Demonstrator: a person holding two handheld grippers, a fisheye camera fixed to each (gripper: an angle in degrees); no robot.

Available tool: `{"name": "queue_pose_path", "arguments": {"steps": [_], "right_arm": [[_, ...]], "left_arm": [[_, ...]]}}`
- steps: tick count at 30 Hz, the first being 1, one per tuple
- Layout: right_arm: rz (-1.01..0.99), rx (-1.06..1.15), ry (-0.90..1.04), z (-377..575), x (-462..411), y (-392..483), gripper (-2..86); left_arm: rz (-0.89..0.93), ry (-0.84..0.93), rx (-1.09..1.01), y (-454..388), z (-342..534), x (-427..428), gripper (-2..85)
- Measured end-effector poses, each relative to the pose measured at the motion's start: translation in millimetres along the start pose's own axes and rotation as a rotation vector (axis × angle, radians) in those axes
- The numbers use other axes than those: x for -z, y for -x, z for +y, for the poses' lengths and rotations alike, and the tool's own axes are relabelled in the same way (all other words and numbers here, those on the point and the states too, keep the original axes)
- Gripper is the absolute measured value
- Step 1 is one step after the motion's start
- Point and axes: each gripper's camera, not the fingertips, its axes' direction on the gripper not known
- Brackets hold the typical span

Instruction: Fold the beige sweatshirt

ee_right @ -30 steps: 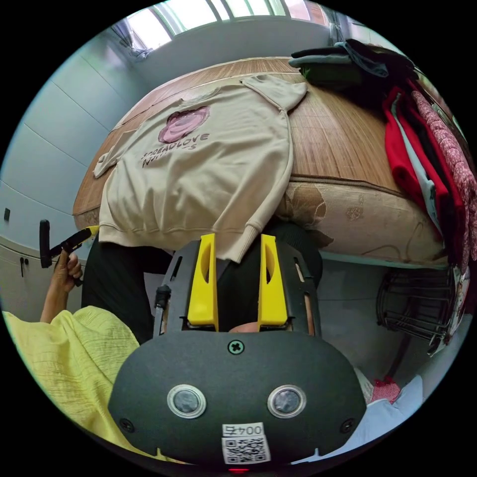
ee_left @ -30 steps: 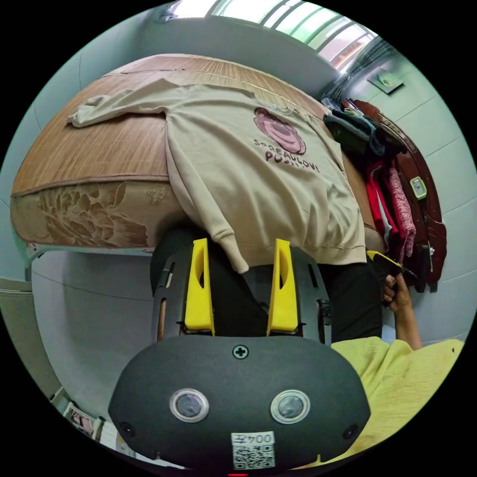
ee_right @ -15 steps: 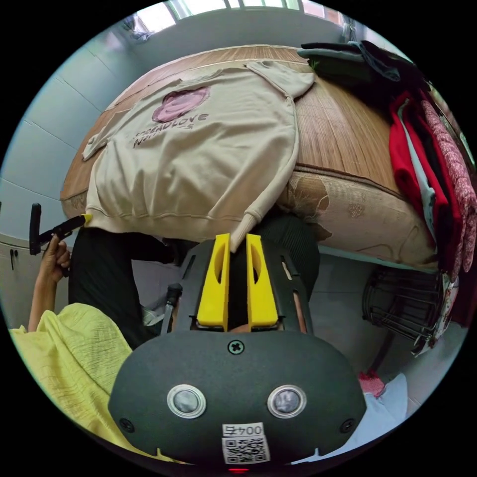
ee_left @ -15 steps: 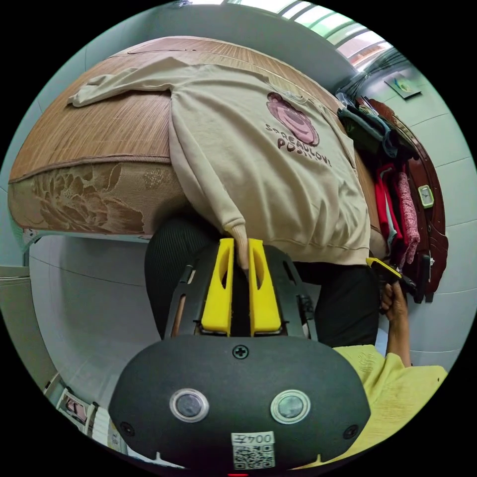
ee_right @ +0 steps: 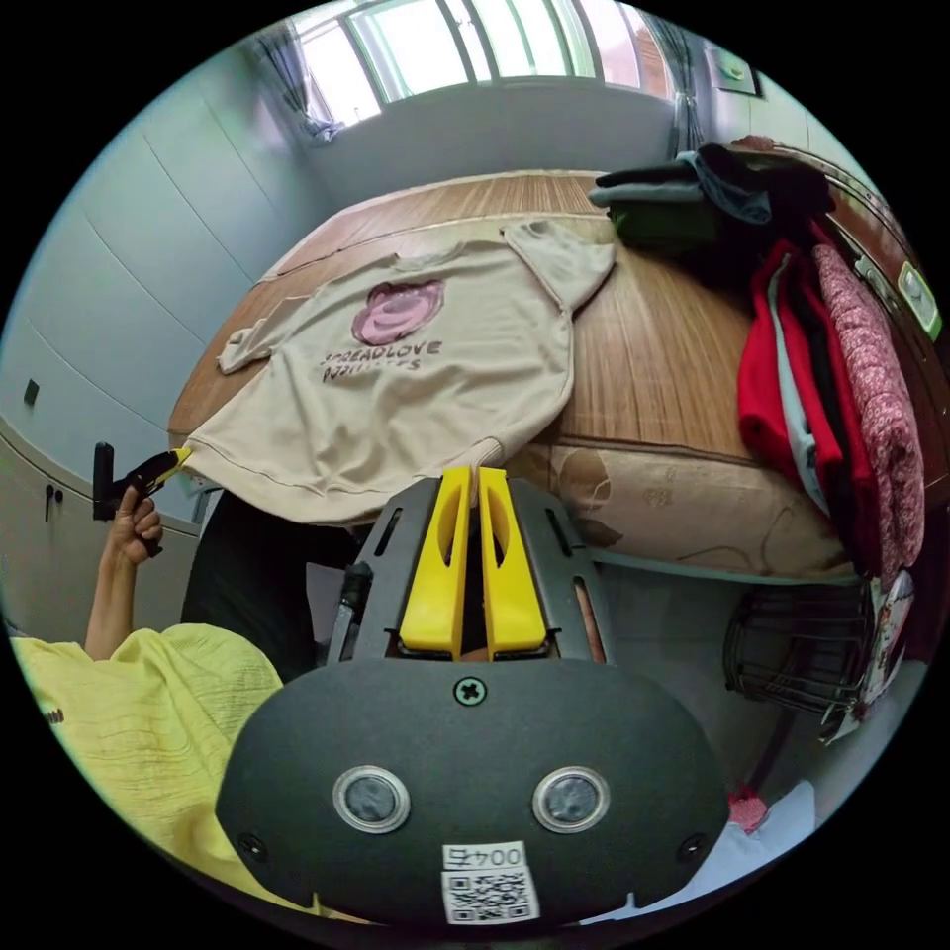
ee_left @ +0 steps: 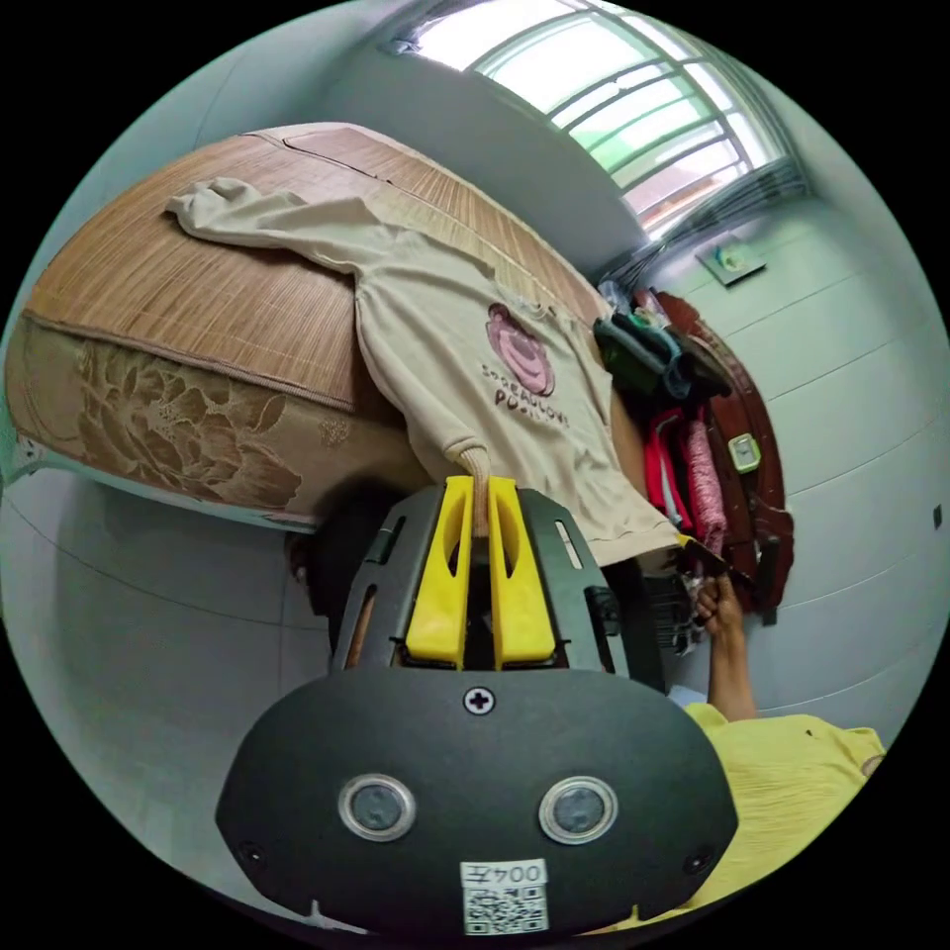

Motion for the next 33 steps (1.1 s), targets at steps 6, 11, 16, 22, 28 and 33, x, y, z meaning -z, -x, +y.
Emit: {"name": "queue_pose_path", "arguments": {"steps": [6, 11, 16, 22, 28, 33], "right_arm": [[0.028, 0.069, -0.020, -16.6, 43.8, 2.1, 0.4], [-0.007, 0.117, -0.006, -14.9, 69.6, -6.1, 0.3], [-0.044, 0.102, 0.030, 5.1, 66.8, -22.1, 0.4], [-0.103, 0.005, 0.104, 35.3, 32.1, -41.6, 0.6], [-0.105, -0.100, 0.213, 53.6, -7.5, -55.2, 1.5], [-0.107, -0.217, 0.273, 39.7, -3.4, -87.9, 8.8]], "left_arm": [[0.072, -0.030, 0.003, 15.1, -2.8, 35.9, 2.8], [0.047, -0.014, -0.026, 10.9, 7.9, 48.8, 2.8], [0.043, 0.034, -0.021, 20.3, 29.8, 40.1, 2.8], [0.039, 0.127, 0.041, 49.8, 41.8, 6.6, 2.8], [0.010, 0.163, -0.017, 60.8, 43.4, -10.6, 3.0], [-0.027, 0.072, -0.006, 78.0, 29.9, 0.8, 3.5]]}}
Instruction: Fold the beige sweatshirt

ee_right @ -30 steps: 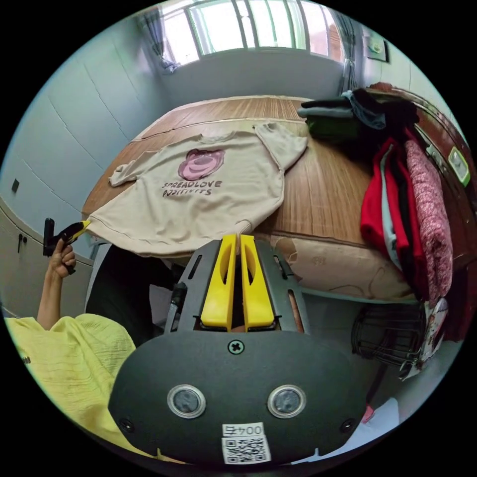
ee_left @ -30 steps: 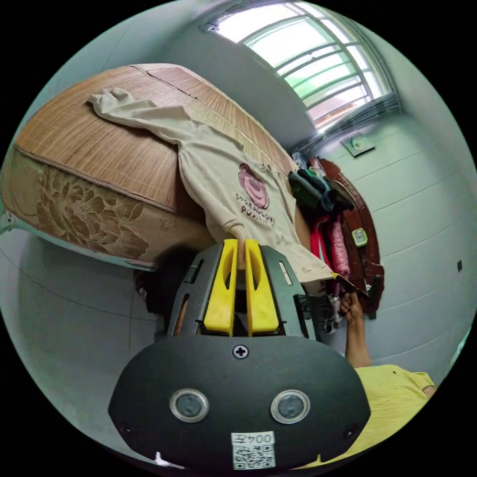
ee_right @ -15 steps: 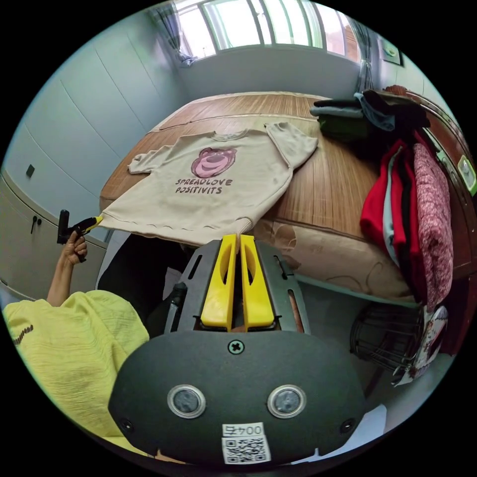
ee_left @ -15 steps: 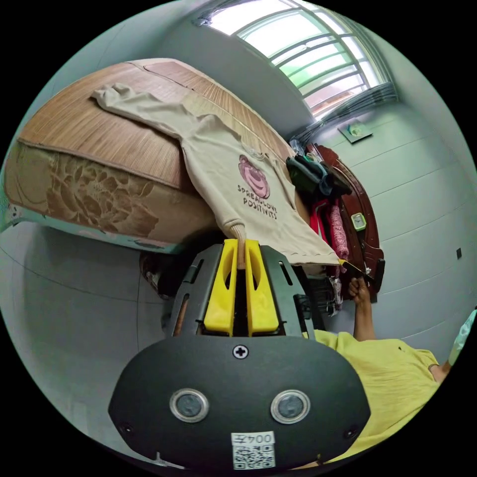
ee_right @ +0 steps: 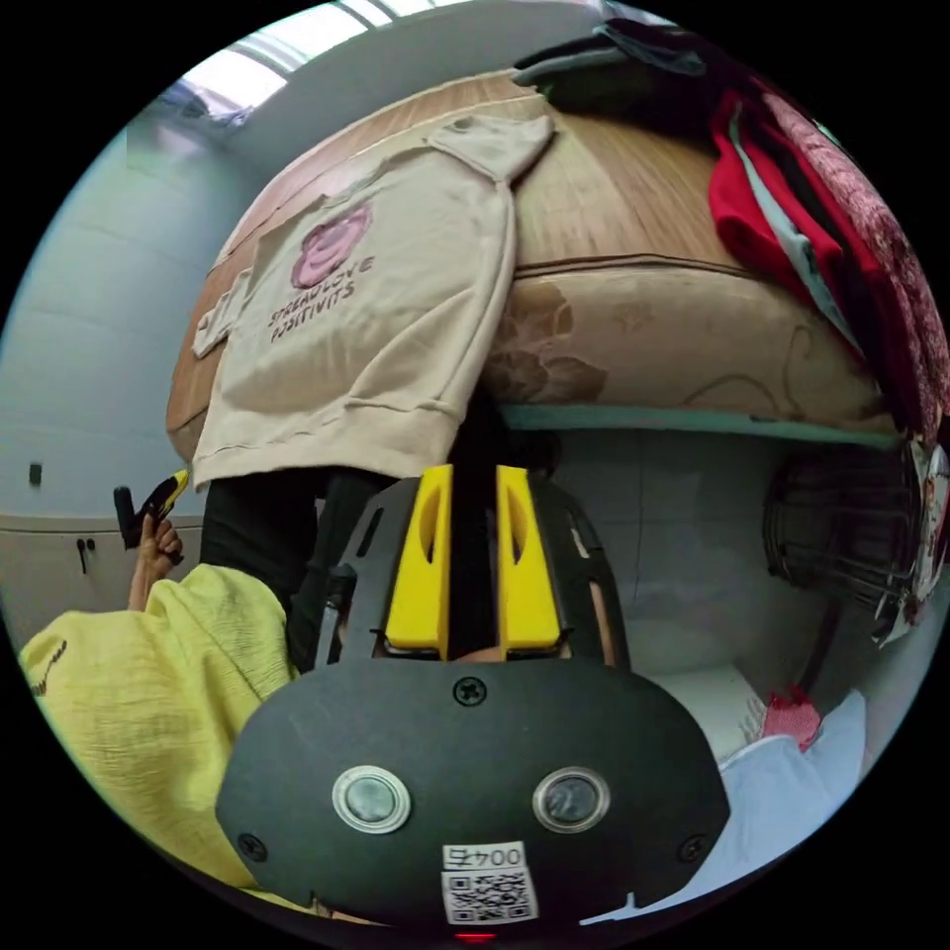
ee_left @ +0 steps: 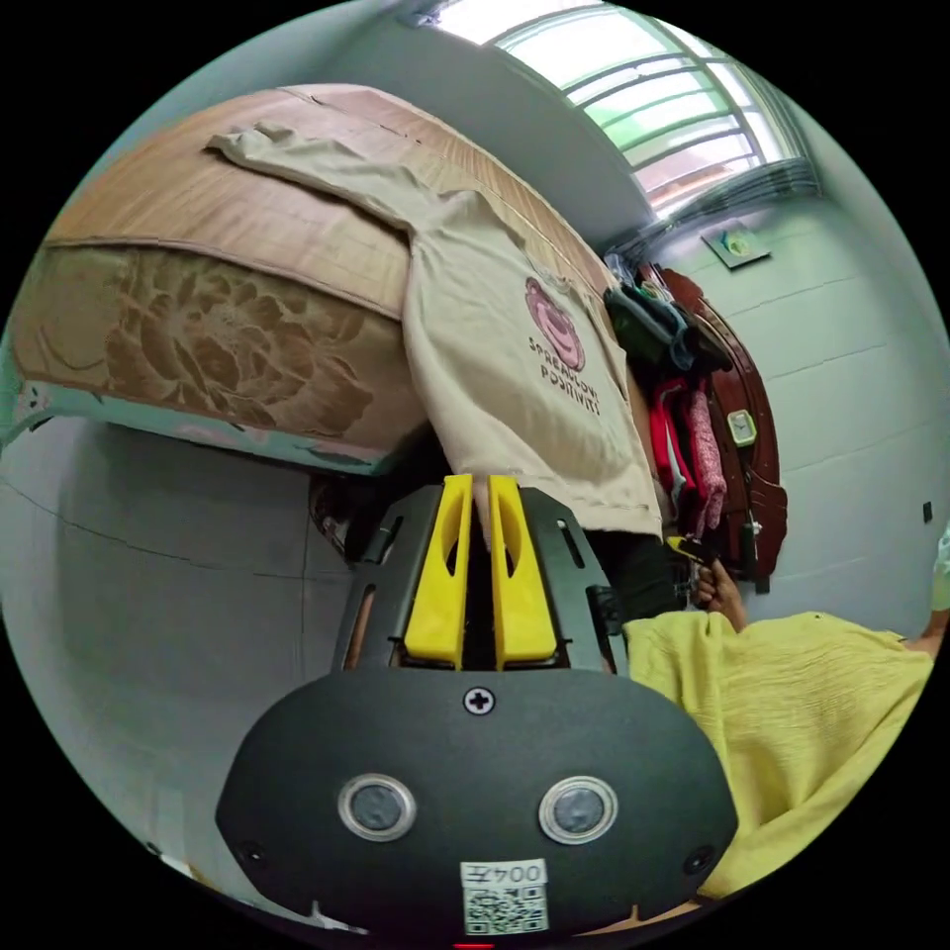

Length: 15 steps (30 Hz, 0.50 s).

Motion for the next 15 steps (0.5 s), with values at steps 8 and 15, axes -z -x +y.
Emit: {"name": "queue_pose_path", "arguments": {"steps": [8, 15], "right_arm": [[-0.048, 0.140, -0.136, -122.5, 16.8, 45.3, 13.1], [0.058, 0.308, -0.006, -234.7, -55.8, 127.3, 17.2]], "left_arm": [[-0.161, -0.125, -0.197, -52.8, -154.0, -46.9, 6.7], [-0.375, -0.055, -0.225, -87.8, -269.4, -186.9, 7.9]]}}
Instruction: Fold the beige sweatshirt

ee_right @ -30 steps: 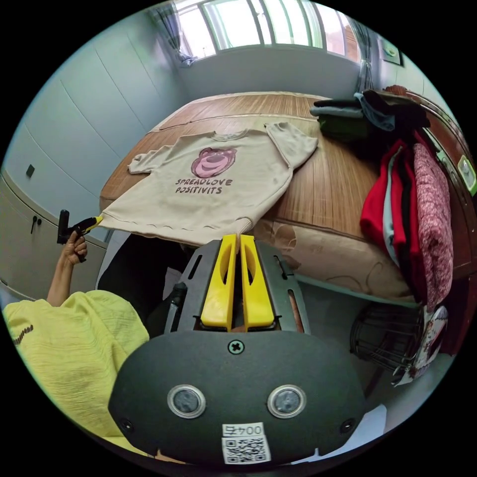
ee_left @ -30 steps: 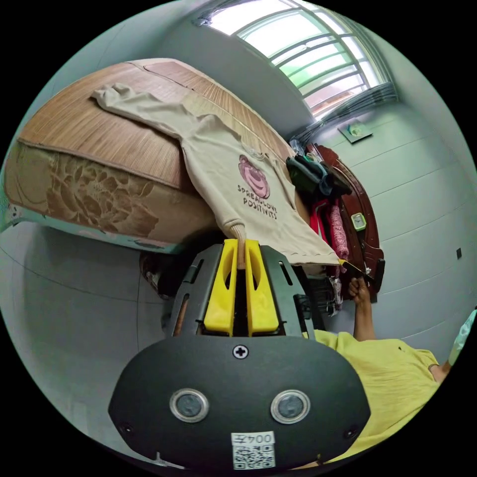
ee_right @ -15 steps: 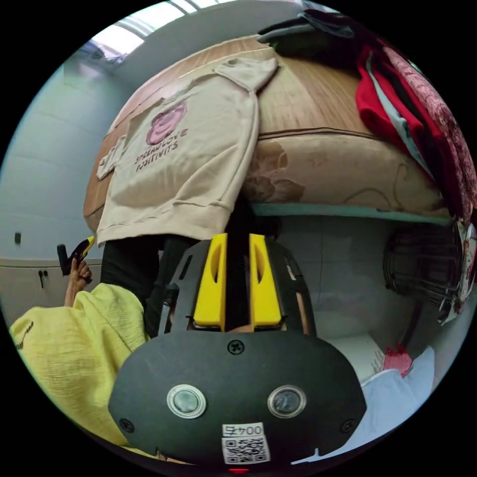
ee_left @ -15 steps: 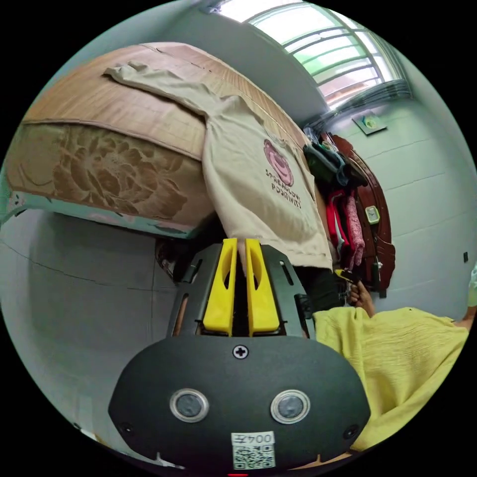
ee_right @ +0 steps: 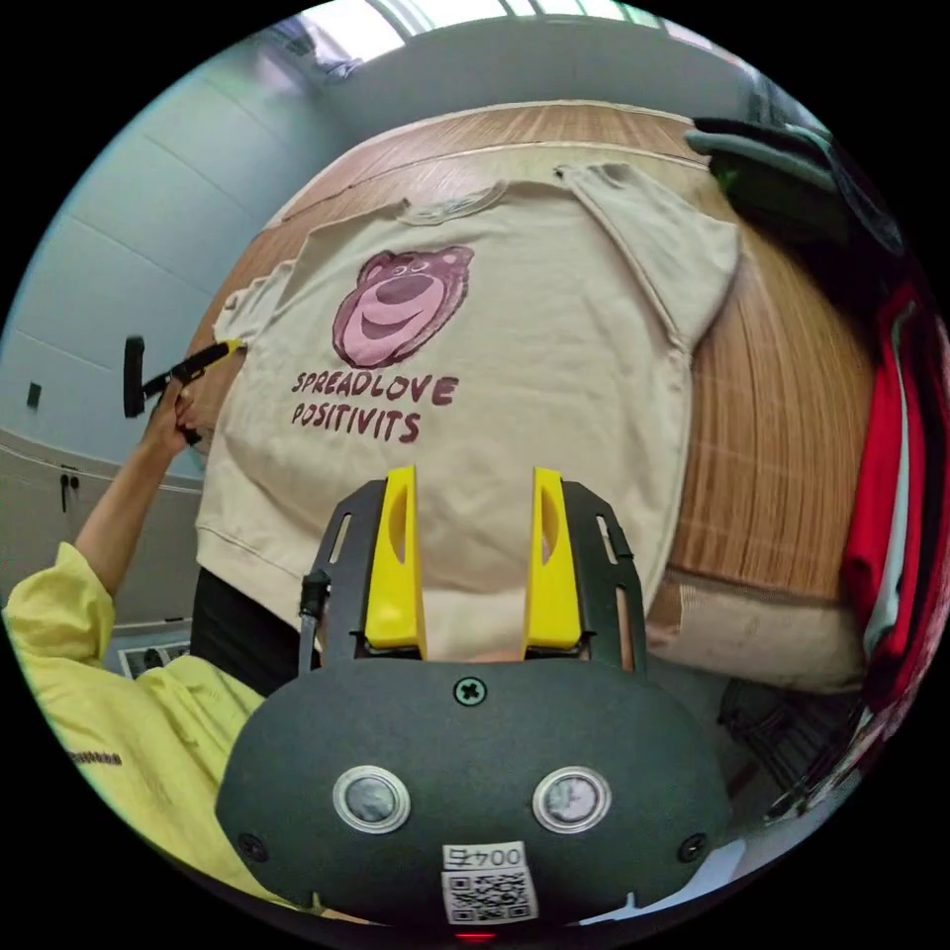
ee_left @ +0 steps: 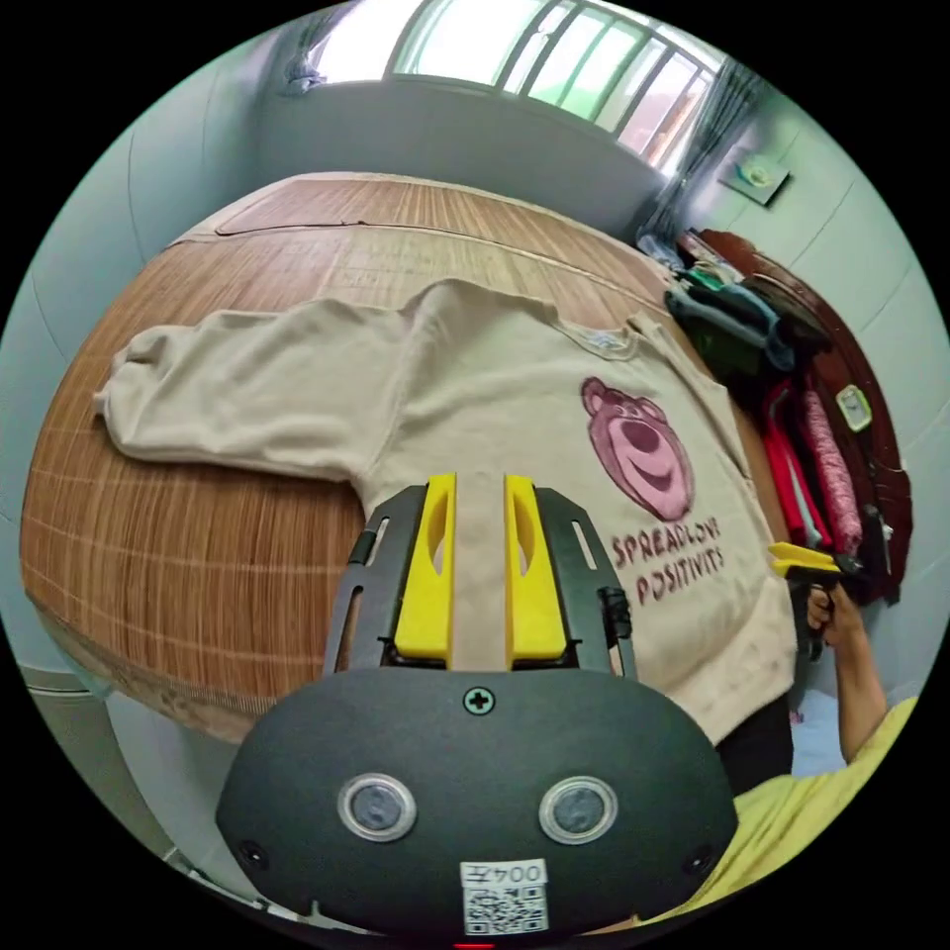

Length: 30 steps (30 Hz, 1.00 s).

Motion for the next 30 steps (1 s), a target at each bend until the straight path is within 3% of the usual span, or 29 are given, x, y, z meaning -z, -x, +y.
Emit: {"name": "queue_pose_path", "arguments": {"steps": [4, 7, 14, 22, 26, 30], "right_arm": [[0.091, 0.036, 0.154, -43.9, -37.6, 15.5, 20.5], [0.221, 0.047, 0.201, -50.2, -51.8, 29.3, 18.7], [0.235, 0.016, 0.139, -34.0, -52.7, 38.2, 18.1], [0.243, 0.004, 0.104, -14.1, -56.1, 45.3, 18.0], [0.245, 0.002, 0.086, -1.4, -58.3, 48.2, 18.0], [0.243, 0.002, 0.087, 7.7, -60.5, 50.0, 18.0]], "left_arm": [[-0.094, -0.025, 0.043, -1.9, -50.1, -41.0, 8.5], [-0.108, 0.093, 0.067, 6.6, -69.0, -82.7, 7.9], [-0.134, 0.035, 0.034, 14.5, -68.5, -100.1, 3.3], [-0.091, 0.060, 0.110, 28.1, -79.0, -106.9, 4.6], [0.019, 0.028, 0.042, -20.5, -77.7, -97.6, 7.9], [-0.059, 0.074, -0.031, -52.6, -59.5, -127.5, 8.5]]}}
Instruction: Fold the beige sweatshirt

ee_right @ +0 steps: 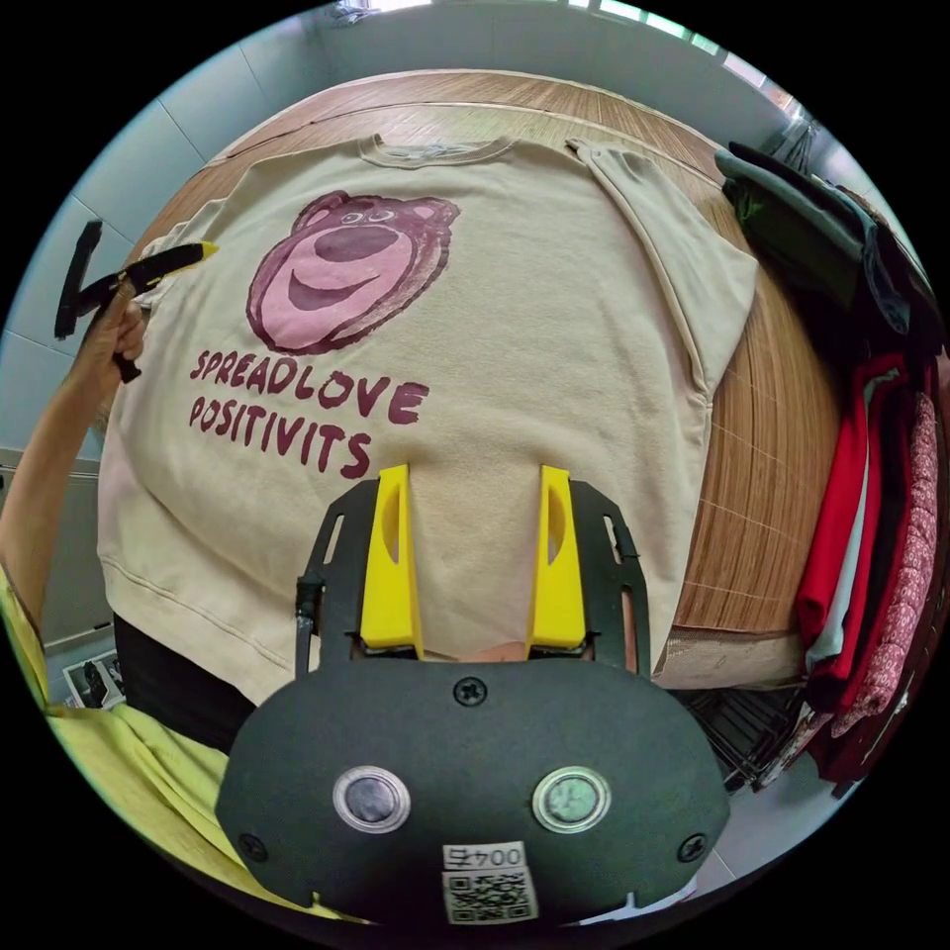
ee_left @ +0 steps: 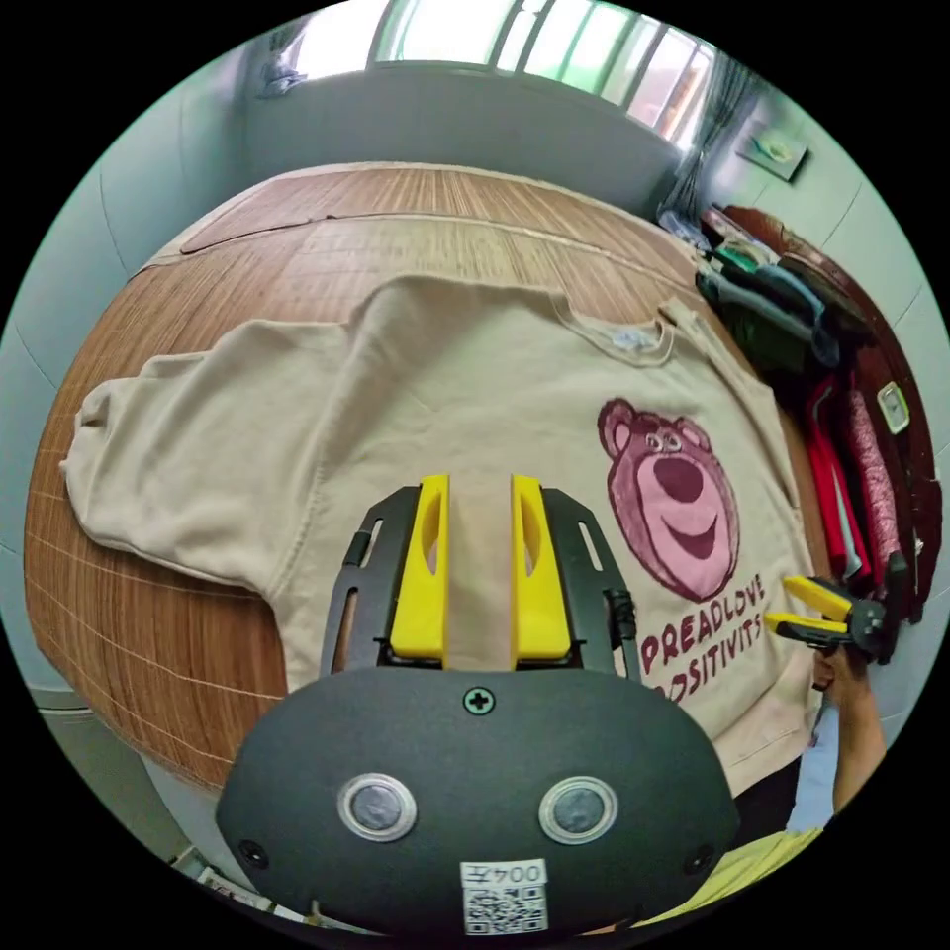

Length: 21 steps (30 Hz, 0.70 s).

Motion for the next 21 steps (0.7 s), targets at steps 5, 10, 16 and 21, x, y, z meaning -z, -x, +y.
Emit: {"name": "queue_pose_path", "arguments": {"steps": [5, 10, 16, 21], "right_arm": [[0.005, 0.009, -0.037, 21.0, -4.6, 5.7, 18.0], [0.020, 0.019, -0.177, 57.5, -10.0, 13.7, 17.7], [0.010, -0.043, -0.399, 79.5, 10.7, 4.3, 13.2], [-0.002, -0.032, -0.460, 0.0, 30.8, -29.5, 13.5]], "left_arm": [[-0.018, -0.073, 0.055, 9.7, 12.1, -7.4, 6.3], [0.025, -0.076, 0.095, 23.8, 14.3, -14.9, 4.0], [0.047, -0.085, 0.117, 33.0, 17.0, -25.2, 2.4], [-0.018, -0.087, 0.077, 22.3, 17.0, -30.8, 2.4]]}}
